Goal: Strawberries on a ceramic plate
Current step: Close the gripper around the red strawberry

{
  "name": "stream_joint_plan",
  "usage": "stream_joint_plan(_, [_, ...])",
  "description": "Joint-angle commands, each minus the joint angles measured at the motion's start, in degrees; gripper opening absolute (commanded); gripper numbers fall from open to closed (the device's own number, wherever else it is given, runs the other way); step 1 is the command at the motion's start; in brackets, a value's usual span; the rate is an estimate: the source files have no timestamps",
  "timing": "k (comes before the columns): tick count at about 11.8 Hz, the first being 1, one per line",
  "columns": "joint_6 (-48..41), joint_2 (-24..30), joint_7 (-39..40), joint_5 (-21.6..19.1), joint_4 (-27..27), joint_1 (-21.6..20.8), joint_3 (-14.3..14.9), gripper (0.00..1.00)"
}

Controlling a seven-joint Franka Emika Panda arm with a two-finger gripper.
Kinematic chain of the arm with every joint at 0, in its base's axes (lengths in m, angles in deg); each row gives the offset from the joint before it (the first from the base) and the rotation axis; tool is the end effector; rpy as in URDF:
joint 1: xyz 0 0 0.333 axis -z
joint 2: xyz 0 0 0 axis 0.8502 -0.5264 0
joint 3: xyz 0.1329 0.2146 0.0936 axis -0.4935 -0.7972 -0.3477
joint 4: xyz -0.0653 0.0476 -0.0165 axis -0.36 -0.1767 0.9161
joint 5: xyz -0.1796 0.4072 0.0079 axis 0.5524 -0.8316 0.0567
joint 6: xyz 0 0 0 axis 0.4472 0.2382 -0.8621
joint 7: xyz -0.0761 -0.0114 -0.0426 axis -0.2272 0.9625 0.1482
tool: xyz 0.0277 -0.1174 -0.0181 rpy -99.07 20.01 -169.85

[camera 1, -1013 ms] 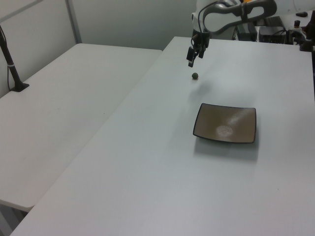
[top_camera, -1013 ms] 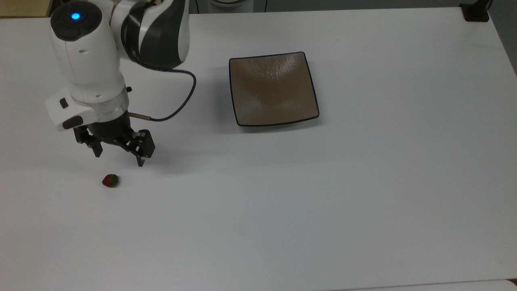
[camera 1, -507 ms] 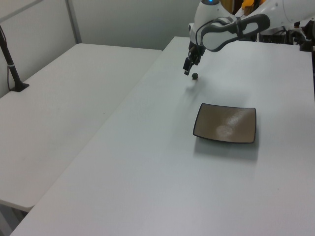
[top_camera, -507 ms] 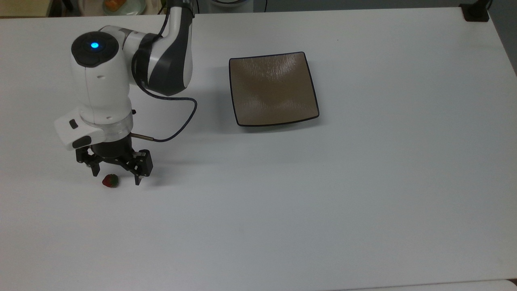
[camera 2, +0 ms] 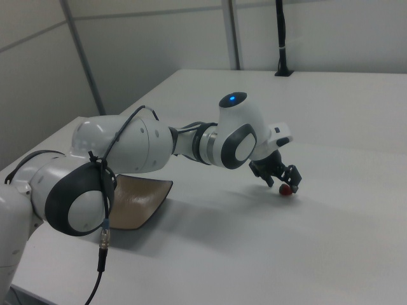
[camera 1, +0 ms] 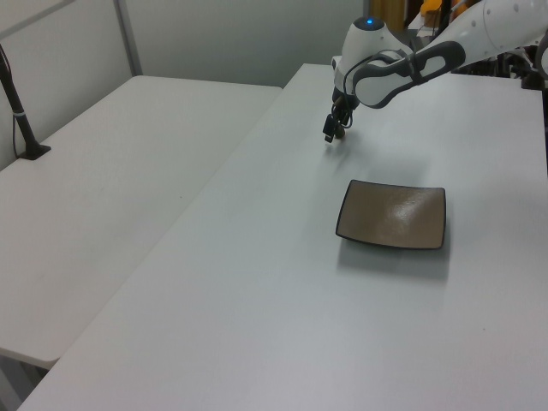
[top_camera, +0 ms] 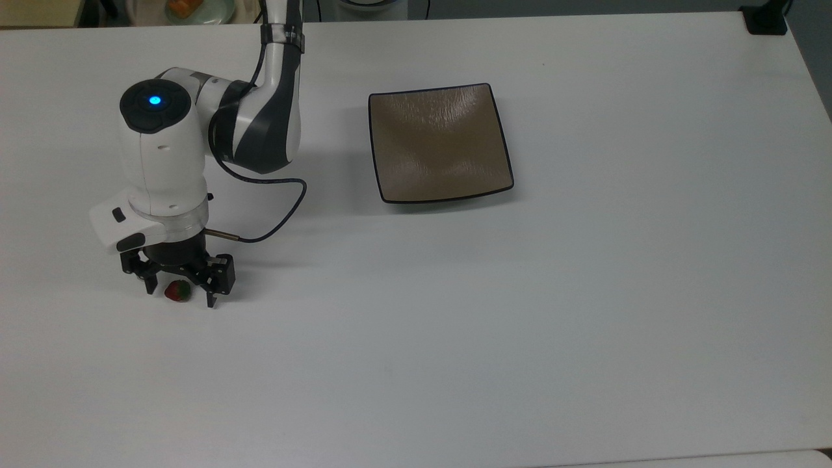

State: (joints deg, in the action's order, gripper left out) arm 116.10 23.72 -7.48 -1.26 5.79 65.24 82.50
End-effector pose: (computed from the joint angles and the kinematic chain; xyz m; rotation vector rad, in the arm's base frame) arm 0.7806 -0.1501 0.2302 2.9308 -0.1152 0.4821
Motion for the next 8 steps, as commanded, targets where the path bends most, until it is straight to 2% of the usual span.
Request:
stream_joint_plan(1, [1.5,0.9,0.7,0.8,1.5,0.1,0.2,0.55])
stream_joint_plan(3, [1.5,1.1,0.9,0.6,1.5,0.2,0.2,0.27])
stream_joint_plan(5, [1.4,1.5,0.4,0.8,1.5,0.1,0.2,0.18])
stream_joint_plan(7, [0.7,4.4,0.4,0.7,3.1,0.1,0.2,0.18])
stream_joint_plan(8, [0.6,7.8,0.4,0.6,5.3,0.1,0.2,0.18])
